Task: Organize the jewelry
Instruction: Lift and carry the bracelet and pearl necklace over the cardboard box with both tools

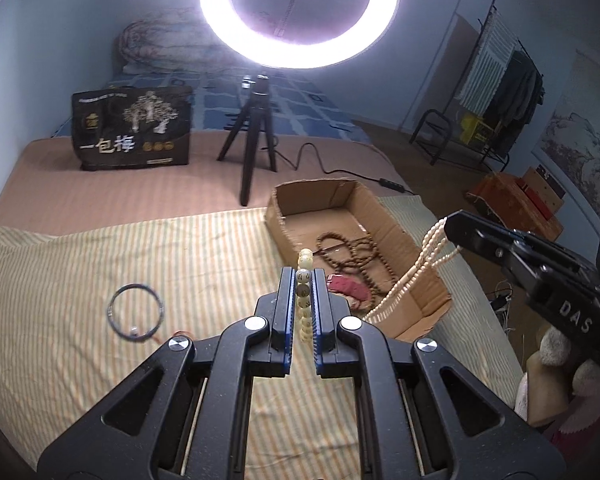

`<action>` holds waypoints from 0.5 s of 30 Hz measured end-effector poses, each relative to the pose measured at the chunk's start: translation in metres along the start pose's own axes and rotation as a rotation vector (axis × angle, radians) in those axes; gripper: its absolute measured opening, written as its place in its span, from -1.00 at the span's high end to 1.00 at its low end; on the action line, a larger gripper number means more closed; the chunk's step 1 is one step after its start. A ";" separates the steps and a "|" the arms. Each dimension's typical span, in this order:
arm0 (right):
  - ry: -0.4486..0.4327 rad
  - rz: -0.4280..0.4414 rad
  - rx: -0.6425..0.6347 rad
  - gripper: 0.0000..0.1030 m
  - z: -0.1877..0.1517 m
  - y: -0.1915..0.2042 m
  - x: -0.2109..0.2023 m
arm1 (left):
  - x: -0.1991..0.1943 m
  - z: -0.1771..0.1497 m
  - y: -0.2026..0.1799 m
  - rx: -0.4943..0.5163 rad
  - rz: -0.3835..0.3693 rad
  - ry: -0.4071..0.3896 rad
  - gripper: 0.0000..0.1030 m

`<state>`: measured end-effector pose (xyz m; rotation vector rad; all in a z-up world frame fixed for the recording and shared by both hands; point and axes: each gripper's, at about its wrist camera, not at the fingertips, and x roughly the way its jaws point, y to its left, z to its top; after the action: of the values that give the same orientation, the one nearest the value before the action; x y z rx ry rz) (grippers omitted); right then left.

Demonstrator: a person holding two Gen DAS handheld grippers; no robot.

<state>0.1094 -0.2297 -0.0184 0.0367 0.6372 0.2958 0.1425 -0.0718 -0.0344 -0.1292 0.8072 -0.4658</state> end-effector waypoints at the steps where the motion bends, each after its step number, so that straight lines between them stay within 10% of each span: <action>1: 0.001 -0.010 0.006 0.90 0.001 -0.007 -0.001 | 0.003 0.001 -0.004 0.006 -0.003 0.001 0.90; 15: 0.074 -0.133 0.042 0.90 -0.001 -0.078 0.016 | 0.046 0.004 -0.050 0.062 -0.047 0.050 0.90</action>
<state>0.1415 -0.3004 -0.0383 0.0230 0.7165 0.1555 0.1549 -0.1369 -0.0481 -0.0792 0.8391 -0.5397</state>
